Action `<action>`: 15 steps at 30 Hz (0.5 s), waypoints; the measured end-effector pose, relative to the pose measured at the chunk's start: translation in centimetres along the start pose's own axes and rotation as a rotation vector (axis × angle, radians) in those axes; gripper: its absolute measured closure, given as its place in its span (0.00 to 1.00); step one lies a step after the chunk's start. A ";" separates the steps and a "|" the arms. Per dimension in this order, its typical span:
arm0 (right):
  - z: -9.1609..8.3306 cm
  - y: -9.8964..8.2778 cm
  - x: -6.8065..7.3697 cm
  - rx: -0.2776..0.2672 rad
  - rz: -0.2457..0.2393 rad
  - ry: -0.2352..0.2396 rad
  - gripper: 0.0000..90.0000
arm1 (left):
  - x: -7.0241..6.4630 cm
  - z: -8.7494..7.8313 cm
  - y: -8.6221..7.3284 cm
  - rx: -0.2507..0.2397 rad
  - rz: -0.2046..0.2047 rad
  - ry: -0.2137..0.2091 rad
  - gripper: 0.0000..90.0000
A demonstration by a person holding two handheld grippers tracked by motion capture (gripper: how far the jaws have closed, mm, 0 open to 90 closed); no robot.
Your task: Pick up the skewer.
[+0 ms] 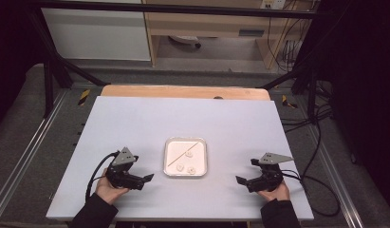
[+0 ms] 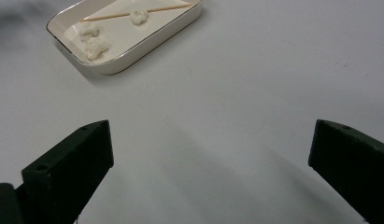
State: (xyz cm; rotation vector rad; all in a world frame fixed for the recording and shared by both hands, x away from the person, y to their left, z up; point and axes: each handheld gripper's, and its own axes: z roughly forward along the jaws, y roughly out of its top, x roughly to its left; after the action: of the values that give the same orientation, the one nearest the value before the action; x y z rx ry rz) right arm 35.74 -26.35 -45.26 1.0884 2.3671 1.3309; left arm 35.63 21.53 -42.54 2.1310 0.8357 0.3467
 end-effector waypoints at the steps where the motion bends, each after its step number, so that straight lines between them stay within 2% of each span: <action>1: 0.0 0.0 0.0 0.001 -0.001 0.000 0.01 | 0.0 0.1 0.1 0.002 0.001 -0.001 0.10; 15: 0.0 0.0 0.0 0.004 -0.004 0.000 0.01 | -1.0 1.5 2.2 0.007 0.023 -0.009 0.11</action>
State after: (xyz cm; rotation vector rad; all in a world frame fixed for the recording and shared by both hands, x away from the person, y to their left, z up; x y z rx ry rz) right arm 35.75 -26.36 -45.27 1.0840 2.3716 1.3251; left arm 36.63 18.95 -41.79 2.1489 0.8091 0.3469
